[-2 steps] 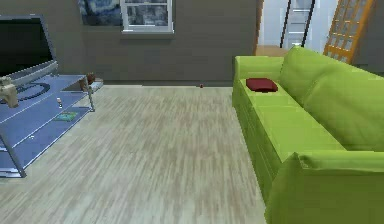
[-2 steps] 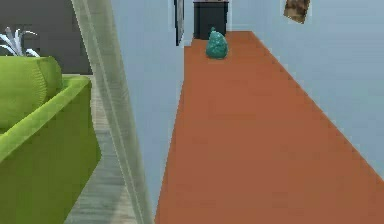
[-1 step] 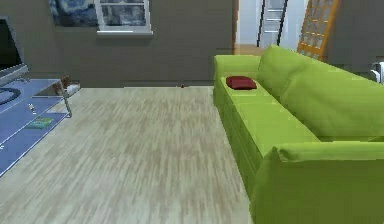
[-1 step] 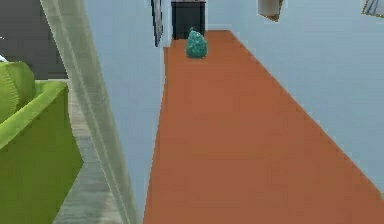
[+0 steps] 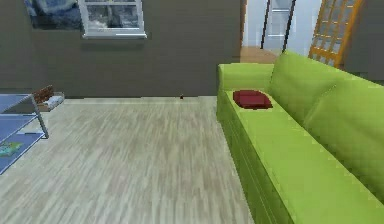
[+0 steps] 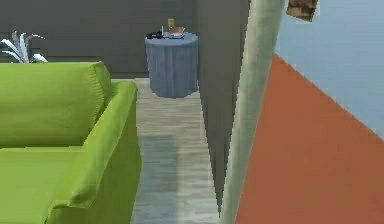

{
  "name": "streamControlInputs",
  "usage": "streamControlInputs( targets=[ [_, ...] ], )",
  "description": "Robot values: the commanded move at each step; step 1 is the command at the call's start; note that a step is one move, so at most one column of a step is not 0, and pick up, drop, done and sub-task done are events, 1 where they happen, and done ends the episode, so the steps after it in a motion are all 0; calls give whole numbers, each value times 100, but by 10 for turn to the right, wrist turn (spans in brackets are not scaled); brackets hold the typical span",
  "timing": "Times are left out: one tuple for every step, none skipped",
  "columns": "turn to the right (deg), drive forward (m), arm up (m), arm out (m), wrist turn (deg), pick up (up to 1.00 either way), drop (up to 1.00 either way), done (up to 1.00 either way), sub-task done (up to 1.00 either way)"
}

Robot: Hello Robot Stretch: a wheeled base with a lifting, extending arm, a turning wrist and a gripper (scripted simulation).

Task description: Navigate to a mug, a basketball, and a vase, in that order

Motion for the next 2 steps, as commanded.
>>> streamControlInputs(
  targets=[
    [-30, 0, 0, 0, 0, 0, 0, 0, 0],
    [0, 100, 0, 0, 0, 0, 0, 0, 0]
  ],
)
